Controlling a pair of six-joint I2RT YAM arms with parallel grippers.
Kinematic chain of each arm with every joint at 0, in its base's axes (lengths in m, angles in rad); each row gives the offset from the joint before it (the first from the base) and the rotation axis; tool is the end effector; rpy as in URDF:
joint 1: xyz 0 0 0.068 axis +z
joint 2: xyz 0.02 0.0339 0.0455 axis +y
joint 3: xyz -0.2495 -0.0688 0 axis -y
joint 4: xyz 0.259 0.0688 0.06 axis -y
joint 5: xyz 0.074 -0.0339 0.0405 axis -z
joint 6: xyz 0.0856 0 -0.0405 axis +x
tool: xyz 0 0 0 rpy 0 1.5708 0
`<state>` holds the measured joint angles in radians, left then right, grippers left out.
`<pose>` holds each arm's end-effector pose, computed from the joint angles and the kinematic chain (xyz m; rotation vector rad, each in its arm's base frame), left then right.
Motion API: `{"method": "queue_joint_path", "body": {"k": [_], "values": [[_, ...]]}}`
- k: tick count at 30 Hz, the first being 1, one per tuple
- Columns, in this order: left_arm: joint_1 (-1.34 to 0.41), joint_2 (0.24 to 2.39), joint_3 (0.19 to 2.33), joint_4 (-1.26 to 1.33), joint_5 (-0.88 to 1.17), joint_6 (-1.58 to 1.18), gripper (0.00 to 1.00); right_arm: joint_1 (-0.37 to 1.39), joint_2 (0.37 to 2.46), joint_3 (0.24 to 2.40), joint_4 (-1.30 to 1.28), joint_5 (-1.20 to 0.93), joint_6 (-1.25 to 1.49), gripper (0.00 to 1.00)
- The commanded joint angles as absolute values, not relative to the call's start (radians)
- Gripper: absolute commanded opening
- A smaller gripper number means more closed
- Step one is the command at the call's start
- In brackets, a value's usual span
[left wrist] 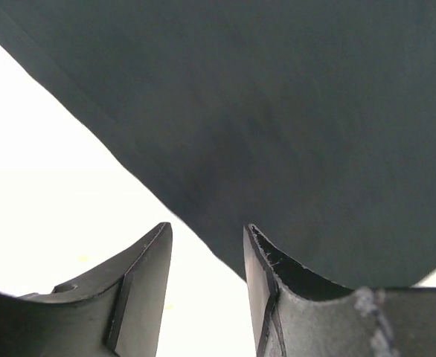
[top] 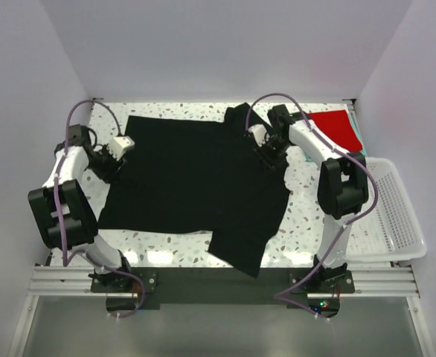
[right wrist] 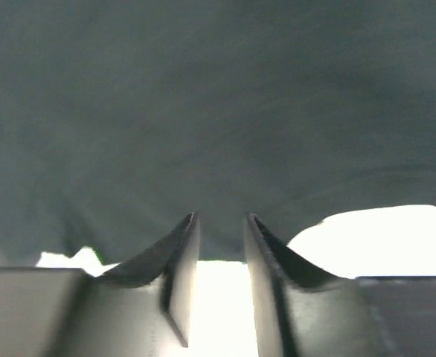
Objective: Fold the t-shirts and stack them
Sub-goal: Flatten the tshirt out
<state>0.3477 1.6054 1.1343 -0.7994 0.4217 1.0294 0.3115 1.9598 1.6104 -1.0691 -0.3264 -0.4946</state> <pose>0.3237 0.0801 0.1535 0.9631 2.4596 -0.1825 0.3743 0.1493 0.1588 -1.1815 2.6773 0.4594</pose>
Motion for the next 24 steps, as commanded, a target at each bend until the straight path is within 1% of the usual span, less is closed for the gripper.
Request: {"method": "queue_joint_path", "body": {"k": [1, 3, 4, 6, 8, 10, 14, 17, 18, 21, 24], "values": [[0.270, 1.687, 1.253, -0.664, 0.463, 0.794, 0.48, 0.302, 2.005, 1.741, -0.858, -0.175, -0.322, 0.29], [0.253, 1.732, 1.307, -0.559, 0.463, 0.714, 0.49, 0.293, 2.034, 1.769, -0.792, -0.103, -0.267, 0.29], [0.241, 1.750, 1.327, -0.499, 0.462, 0.636, 0.51, 0.291, 2.069, 1.793, -0.735, -0.077, -0.252, 0.29], [0.235, 1.834, 1.417, -0.499, 0.482, 0.586, 0.51, 0.287, 2.107, 1.828, -0.710, -0.023, -0.232, 0.27], [0.224, 1.932, 1.483, -0.533, 0.465, 0.528, 0.49, 0.281, 2.183, 1.897, -0.721, -0.002, -0.230, 0.26], [0.225, 1.979, 1.537, -0.549, 0.439, 0.503, 0.46, 0.275, 2.230, 1.945, -0.738, 0.023, -0.232, 0.26], [0.225, 2.026, 1.506, -0.538, 0.359, 0.506, 0.42, 0.270, 2.313, 1.971, -0.733, 0.049, -0.253, 0.27], [0.235, 2.011, 1.433, -0.534, 0.333, 0.517, 0.40, 0.270, 2.361, 2.002, -0.747, 0.064, -0.264, 0.29], [0.238, 2.000, 1.380, -0.520, 0.328, 0.515, 0.40, 0.270, 2.374, 2.009, -0.752, 0.069, -0.268, 0.29], [0.253, 1.985, 1.324, -0.483, 0.304, 0.509, 0.38, 0.270, 2.428, 2.077, -0.768, 0.089, -0.270, 0.30], [0.259, 1.996, 1.316, -0.491, 0.307, 0.496, 0.37, 0.270, 2.492, 2.170, -0.787, 0.123, -0.270, 0.31]]}}
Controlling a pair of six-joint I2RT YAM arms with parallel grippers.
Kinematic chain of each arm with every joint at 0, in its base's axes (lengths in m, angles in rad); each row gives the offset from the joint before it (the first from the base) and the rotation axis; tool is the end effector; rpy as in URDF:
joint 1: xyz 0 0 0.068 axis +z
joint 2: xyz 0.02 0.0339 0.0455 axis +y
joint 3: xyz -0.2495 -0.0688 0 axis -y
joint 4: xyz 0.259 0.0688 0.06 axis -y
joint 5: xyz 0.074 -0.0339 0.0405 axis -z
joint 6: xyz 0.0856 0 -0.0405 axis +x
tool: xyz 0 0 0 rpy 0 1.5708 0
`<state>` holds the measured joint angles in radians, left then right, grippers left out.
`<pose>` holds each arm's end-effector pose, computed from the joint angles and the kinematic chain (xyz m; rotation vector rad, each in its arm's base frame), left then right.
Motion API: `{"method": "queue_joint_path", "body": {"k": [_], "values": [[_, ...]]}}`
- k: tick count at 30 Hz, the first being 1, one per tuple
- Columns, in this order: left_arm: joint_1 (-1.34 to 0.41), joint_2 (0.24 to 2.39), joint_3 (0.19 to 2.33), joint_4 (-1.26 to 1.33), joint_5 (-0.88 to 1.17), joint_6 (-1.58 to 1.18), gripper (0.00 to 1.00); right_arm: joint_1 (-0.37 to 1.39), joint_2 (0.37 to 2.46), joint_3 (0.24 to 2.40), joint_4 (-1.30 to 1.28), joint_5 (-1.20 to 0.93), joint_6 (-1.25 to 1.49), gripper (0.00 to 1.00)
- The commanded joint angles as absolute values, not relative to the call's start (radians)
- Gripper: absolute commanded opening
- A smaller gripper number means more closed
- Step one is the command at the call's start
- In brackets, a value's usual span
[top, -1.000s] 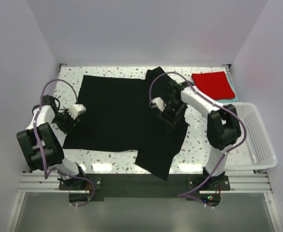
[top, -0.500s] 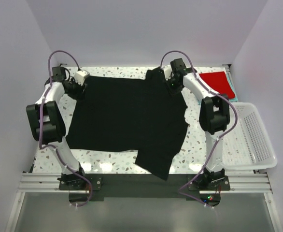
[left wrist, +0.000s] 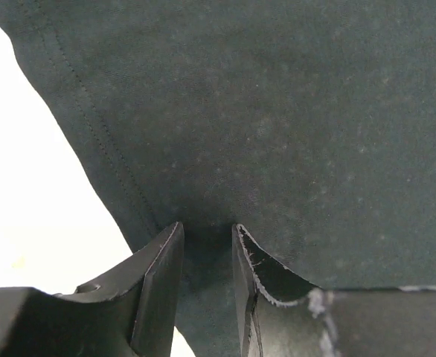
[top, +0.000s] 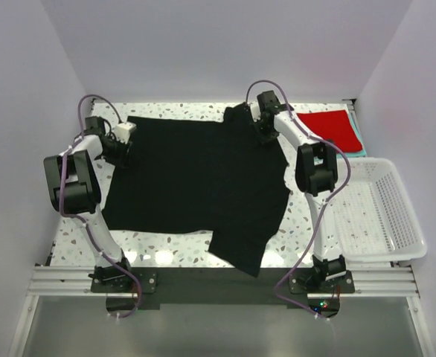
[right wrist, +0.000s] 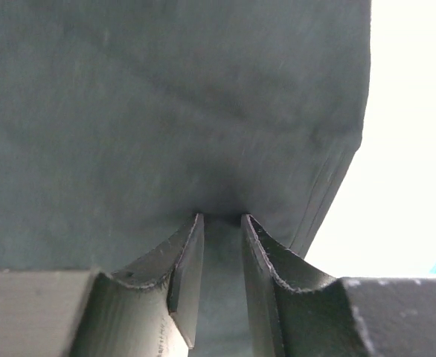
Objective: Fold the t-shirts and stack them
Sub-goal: Flatten the tshirt out, then fold the tshirt
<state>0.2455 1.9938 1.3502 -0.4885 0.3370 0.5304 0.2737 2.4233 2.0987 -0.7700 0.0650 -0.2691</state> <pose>0.4253 0.0774 0.0935 0.4677 2.5653 -0.1906 0.5267 0.1421 0.1103 -0.6939 2.5722 -0.0851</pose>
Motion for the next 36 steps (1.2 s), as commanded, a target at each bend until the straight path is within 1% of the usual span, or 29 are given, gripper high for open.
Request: {"method": "queue_joint_path", "body": {"k": [1, 4, 5, 6, 8, 10, 11, 12, 14, 15, 16, 17, 18, 19, 21, 22, 24, 25, 26, 27, 28, 29, 30, 31, 32, 36], "values": [[0.261, 1.996, 1.312, -0.485, 0.308, 0.494, 0.37, 0.270, 2.509, 2.213, -0.791, 0.130, -0.270, 0.32], [0.262, 1.974, 1.304, -0.486, 0.317, 0.480, 0.39, 0.270, 2.551, 2.282, -0.793, 0.144, -0.268, 0.32], [0.264, 1.953, 1.307, -0.491, 0.342, 0.479, 0.40, 0.270, 2.553, 2.292, -0.789, 0.146, -0.267, 0.34], [0.265, 1.941, 1.310, -0.497, 0.360, 0.482, 0.44, 0.270, 2.550, 2.298, -0.767, 0.147, -0.267, 0.35], [0.267, 1.892, 1.319, -0.520, 0.399, 0.500, 0.48, 0.270, 2.511, 2.299, -0.744, 0.134, -0.281, 0.38], [0.282, 1.850, 1.331, -0.561, 0.474, 0.546, 0.54, 0.270, 2.476, 2.312, -0.741, 0.101, -0.296, 0.44], [0.291, 1.807, 1.348, -0.590, 0.545, 0.573, 0.56, 0.270, 2.421, 2.309, -0.752, 0.077, -0.319, 0.47], [0.308, 1.786, 1.354, -0.624, 0.580, 0.645, 0.61, 0.270, 2.390, 2.303, -0.781, 0.063, -0.334, 0.54], [0.328, 1.726, 1.368, -0.754, 0.659, 0.734, 0.63, 0.272, 2.268, 2.251, -0.824, -0.044, -0.374, 0.64], [0.353, 1.706, 1.374, -0.812, 0.679, 0.861, 0.64, 0.270, 2.214, 2.218, -0.874, -0.082, -0.427, 0.75], [0.363, 1.674, 1.373, -0.930, 0.695, 0.929, 0.64, 0.273, 2.168, 2.144, -0.908, -0.174, -0.455, 0.80], [0.376, 1.657, 1.356, -0.989, 0.702, 0.999, 0.64, 0.275, 2.075, 2.108, -0.948, -0.214, -0.528, 0.83], [0.399, 1.642, 1.339, -1.044, 0.698, 1.135, 0.64, 0.279, 2.031, 2.070, -1.033, -0.248, -0.564, 0.85], [0.409, 1.623, 1.318, -1.122, 0.684, 1.188, 0.64, 0.284, 1.992, 1.983, -1.073, -0.270, -0.601, 0.86], [0.428, 1.565, 1.229, -1.172, 0.632, 1.317, 0.64, 0.310, 1.865, 1.883, -1.170, -0.299, -0.696, 0.85], [0.429, 1.521, 1.197, -1.201, 0.612, 1.351, 0.64, 0.333, 1.817, 1.767, -1.195, -0.304, -0.719, 0.83], [0.429, 1.473, 1.097, -1.206, 0.568, 1.425, 0.64, 0.379, 1.696, 1.640, -1.221, -0.276, -0.762, 0.79], [0.428, 1.432, 1.066, -1.203, 0.558, 1.443, 0.64, 0.409, 1.660, 1.509, -1.221, -0.258, -0.768, 0.77], [0.429, 1.411, 1.013, -1.201, 0.548, 1.462, 0.64, 0.476, 1.625, 1.443, -1.218, -0.232, -0.759, 0.74], [0.430, 1.396, 0.988, -1.184, 0.542, 1.482, 0.63, 0.514, 1.556, 1.323, -1.195, -0.227, -0.749, 0.73], [0.428, 1.370, 0.965, -1.180, 0.535, 1.492, 0.63, 0.549, 1.530, 1.269, -1.181, -0.227, -0.736, 0.71], [0.429, 1.358, 0.927, -1.172, 0.523, 1.502, 0.63, 0.621, 1.505, 1.222, -1.166, -0.221, -0.709, 0.69], [0.430, 1.345, 0.910, -1.148, 0.517, 1.508, 0.62, 0.655, 1.490, 1.139, -1.123, -0.186, -0.697, 0.69], [0.430, 1.323, 0.893, -1.138, 0.512, 1.512, 0.62, 0.707, 1.471, 1.105, -1.100, -0.167, -0.684, 0.67], [0.430, 1.312, 0.859, -1.128, 0.494, 1.519, 0.61, 0.727, 1.470, 1.076, -1.076, -0.151, -0.658, 0.64], [0.430, 1.249, 0.779, -1.060, 0.448, 1.552, 0.61, 0.798, 1.496, 0.973, -0.974, -0.111, -0.583, 0.61]]}}
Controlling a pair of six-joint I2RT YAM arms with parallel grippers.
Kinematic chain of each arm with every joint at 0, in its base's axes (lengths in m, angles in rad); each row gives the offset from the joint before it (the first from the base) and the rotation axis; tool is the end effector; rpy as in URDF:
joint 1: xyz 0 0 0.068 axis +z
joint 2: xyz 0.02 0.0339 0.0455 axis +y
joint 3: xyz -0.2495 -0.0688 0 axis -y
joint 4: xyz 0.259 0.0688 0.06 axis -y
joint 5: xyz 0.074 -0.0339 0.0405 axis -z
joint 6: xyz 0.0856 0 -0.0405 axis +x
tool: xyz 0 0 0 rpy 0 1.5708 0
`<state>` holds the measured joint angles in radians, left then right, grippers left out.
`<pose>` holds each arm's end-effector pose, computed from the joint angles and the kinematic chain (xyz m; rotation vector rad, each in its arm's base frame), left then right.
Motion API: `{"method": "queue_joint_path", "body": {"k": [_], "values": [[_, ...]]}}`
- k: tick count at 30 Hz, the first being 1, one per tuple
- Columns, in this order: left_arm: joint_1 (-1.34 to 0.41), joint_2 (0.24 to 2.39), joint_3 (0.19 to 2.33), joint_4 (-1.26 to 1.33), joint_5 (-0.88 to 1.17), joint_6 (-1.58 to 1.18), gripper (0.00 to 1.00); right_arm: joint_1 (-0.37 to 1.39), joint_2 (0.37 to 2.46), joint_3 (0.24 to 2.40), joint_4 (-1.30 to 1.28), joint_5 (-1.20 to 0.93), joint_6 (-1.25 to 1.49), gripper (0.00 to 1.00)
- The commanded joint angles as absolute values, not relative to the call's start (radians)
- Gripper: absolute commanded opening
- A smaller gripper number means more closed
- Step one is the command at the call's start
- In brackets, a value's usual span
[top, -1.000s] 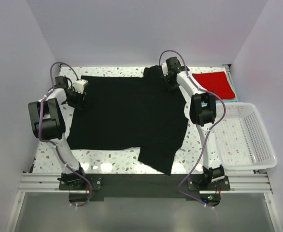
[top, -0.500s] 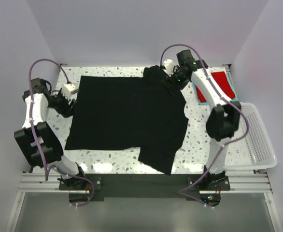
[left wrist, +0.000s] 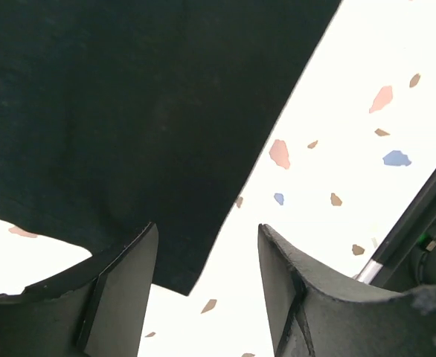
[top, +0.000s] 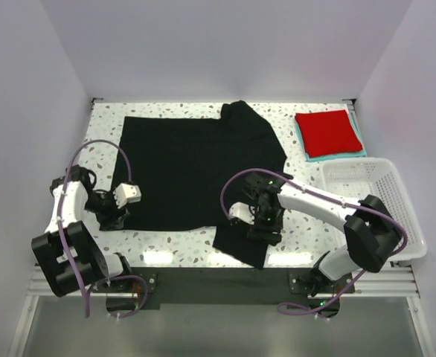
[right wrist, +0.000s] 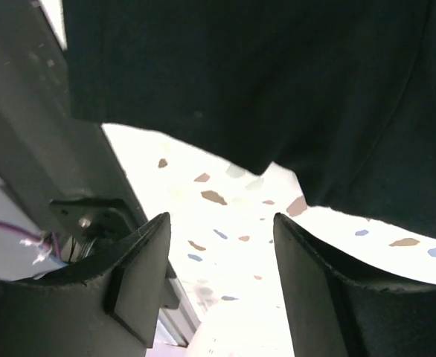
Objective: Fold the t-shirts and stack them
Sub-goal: Fold the tshirt
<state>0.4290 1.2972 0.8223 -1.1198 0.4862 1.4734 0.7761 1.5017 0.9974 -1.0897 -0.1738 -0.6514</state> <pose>0.2047 0.0496 0.1390 1.3541 2.3691 -0.4195 0.1715 0.1891 0.1315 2.0246 -2.3425 -0.2670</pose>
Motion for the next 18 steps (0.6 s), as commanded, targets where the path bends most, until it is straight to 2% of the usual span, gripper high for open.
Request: {"method": "queue_joint_path", "body": {"k": [1, 12, 18], "values": [[0.430, 1.227, 0.767, -1.049, 0.440, 1.554, 0.61, 0.820, 1.500, 0.960, -0.957, -0.098, -0.575, 0.60], [0.430, 1.267, 0.693, -0.962, 0.416, 1.551, 0.61, 0.838, 1.540, 0.934, -0.873, -0.075, -0.509, 0.60], [0.431, 1.304, 0.706, -0.968, 0.428, 1.574, 0.61, 0.841, 1.591, 0.920, -0.841, -0.081, -0.495, 0.53]]}}
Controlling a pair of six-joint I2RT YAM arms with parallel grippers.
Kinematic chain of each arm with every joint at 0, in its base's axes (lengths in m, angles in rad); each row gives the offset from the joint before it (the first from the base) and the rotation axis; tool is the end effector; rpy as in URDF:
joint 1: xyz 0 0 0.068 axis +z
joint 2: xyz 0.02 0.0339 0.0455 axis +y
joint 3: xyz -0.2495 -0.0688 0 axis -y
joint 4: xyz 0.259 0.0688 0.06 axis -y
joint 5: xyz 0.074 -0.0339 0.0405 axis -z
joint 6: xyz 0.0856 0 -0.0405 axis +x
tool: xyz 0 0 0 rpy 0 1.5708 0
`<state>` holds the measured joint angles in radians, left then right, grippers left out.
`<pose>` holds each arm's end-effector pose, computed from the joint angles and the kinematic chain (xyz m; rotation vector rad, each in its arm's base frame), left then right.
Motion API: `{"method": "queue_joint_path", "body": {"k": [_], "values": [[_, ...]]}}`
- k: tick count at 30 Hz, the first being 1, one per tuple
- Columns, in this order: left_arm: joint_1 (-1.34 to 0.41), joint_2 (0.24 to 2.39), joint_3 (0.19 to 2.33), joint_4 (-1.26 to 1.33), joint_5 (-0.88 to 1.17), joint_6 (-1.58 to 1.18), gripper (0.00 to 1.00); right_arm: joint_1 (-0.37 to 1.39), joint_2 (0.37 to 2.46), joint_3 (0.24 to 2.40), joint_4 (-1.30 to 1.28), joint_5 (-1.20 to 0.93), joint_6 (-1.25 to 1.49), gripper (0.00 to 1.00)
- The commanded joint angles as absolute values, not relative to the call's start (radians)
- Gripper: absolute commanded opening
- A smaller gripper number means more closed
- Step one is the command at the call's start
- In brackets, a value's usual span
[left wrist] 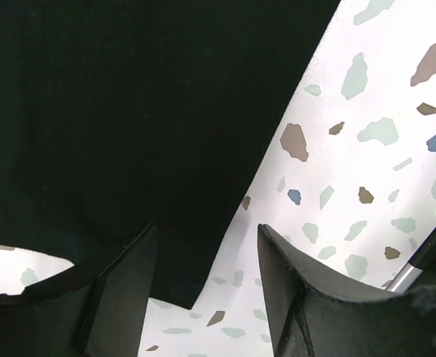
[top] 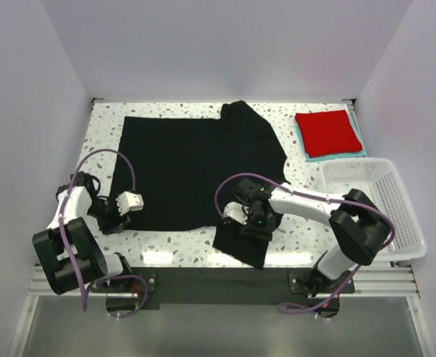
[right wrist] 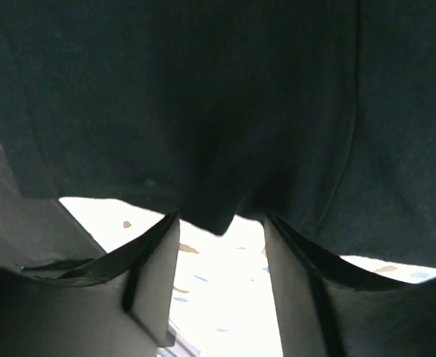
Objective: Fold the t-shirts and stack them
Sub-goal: Fold the tshirt
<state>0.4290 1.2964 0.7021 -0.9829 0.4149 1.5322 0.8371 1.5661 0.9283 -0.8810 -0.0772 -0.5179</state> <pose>0.1959 0.0517 0.1060 1.4560 2.3698 -0.3332 0.1765 0.2056 0.0979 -1.9455 2.4132 0.1310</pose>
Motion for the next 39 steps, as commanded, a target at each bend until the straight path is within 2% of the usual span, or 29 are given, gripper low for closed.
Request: {"method": "queue_joint_path", "body": {"k": [1, 5, 8, 9, 15, 17, 22, 24, 26, 35, 38, 39], "values": [[0.431, 1.304, 0.701, -0.971, 0.425, 1.584, 0.61, 0.841, 1.594, 0.917, -0.839, -0.083, -0.497, 0.51], [0.436, 1.293, 0.670, -0.954, 0.404, 1.666, 0.60, 0.841, 1.609, 0.893, -0.825, -0.080, -0.502, 0.35], [0.437, 1.299, 0.661, -0.942, 0.397, 1.701, 0.58, 0.841, 1.605, 0.888, -0.831, -0.083, -0.495, 0.12], [0.437, 1.307, 0.661, -0.933, 0.399, 1.707, 0.58, 0.842, 1.602, 0.885, -0.833, -0.083, -0.494, 0.00], [0.436, 1.328, 0.627, -0.867, 0.388, 1.764, 0.53, 0.841, 1.557, 0.868, -0.824, -0.064, -0.483, 0.00], [0.436, 1.330, 0.600, -0.835, 0.373, 1.781, 0.47, 0.839, 1.543, 0.871, -0.825, -0.060, -0.482, 0.00], [0.436, 1.327, 0.551, -0.805, 0.333, 1.802, 0.22, 0.835, 1.508, 0.882, -0.841, -0.058, -0.489, 0.00], [0.436, 1.316, 0.554, -0.810, 0.331, 1.801, 0.17, 0.833, 1.491, 0.887, -0.851, -0.057, -0.491, 0.00], [0.437, 1.305, 0.584, -0.830, 0.365, 1.783, 0.00, 0.831, 1.470, 0.891, -0.857, -0.054, -0.495, 0.00], [0.482, 1.296, 0.735, -0.985, 0.434, 1.766, 0.00, 0.741, 1.348, 0.946, -0.937, -0.061, -0.522, 0.00], [0.483, 1.284, 0.720, -0.979, 0.430, 1.773, 0.12, 0.718, 1.332, 0.954, -0.960, -0.077, -0.526, 0.00], [0.485, 1.284, 0.703, -0.977, 0.431, 1.778, 0.24, 0.716, 1.330, 0.953, -0.963, -0.077, -0.526, 0.00]]}}
